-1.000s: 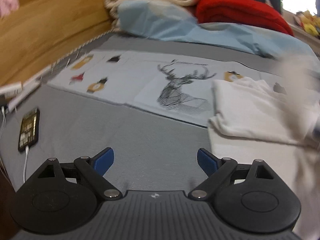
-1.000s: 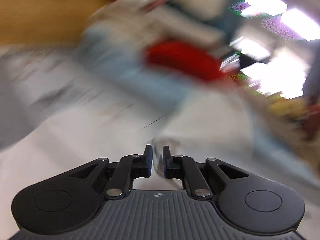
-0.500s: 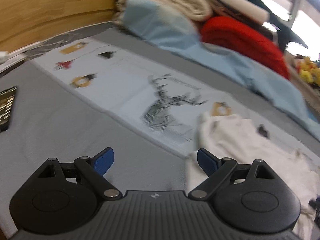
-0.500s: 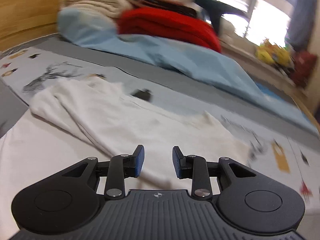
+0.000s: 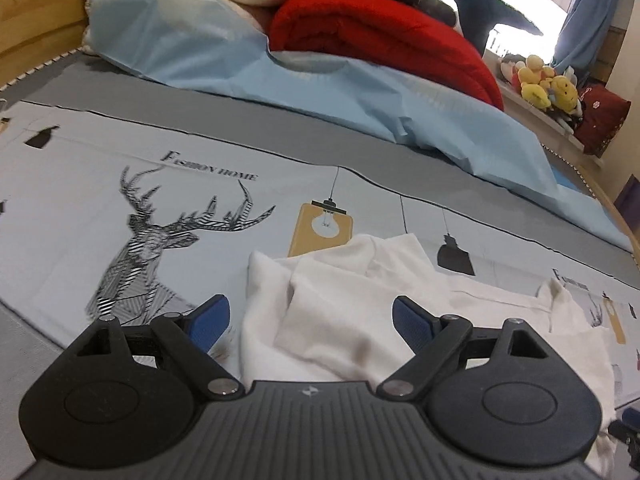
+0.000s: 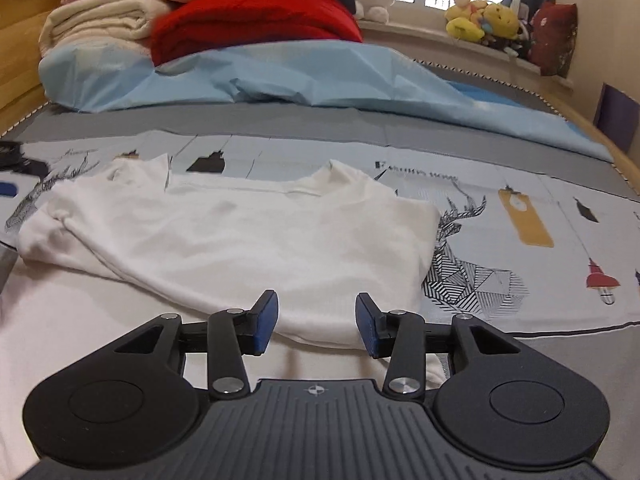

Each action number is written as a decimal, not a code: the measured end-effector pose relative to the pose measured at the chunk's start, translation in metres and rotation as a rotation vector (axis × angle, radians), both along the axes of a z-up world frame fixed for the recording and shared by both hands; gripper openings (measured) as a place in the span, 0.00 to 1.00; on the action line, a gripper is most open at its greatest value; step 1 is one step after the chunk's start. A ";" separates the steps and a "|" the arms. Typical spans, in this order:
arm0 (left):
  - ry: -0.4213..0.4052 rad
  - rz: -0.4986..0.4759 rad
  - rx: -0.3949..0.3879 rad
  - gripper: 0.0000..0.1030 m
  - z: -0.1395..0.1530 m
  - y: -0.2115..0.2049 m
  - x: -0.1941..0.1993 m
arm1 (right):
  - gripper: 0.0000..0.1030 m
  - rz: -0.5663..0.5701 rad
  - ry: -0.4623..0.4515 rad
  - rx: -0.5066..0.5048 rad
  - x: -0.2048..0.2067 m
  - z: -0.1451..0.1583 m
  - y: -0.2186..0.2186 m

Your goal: Fold small clothes

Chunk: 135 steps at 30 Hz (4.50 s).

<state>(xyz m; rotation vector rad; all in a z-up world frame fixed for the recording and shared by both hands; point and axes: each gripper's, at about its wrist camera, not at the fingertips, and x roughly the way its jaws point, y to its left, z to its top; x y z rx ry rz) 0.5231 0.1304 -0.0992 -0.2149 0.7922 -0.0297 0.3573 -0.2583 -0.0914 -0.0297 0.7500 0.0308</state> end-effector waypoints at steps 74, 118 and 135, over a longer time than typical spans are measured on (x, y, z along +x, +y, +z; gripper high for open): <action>0.020 0.093 0.245 0.89 0.028 0.004 -0.383 | 0.69 0.126 -0.159 0.084 -0.292 0.016 0.008; 0.298 0.134 0.190 1.00 -0.041 0.024 -0.335 | 0.76 -0.110 0.134 0.217 -0.275 -0.041 -0.053; 0.074 -0.062 0.060 0.08 0.017 0.012 -0.423 | 0.09 0.009 0.007 0.265 -0.328 0.006 -0.056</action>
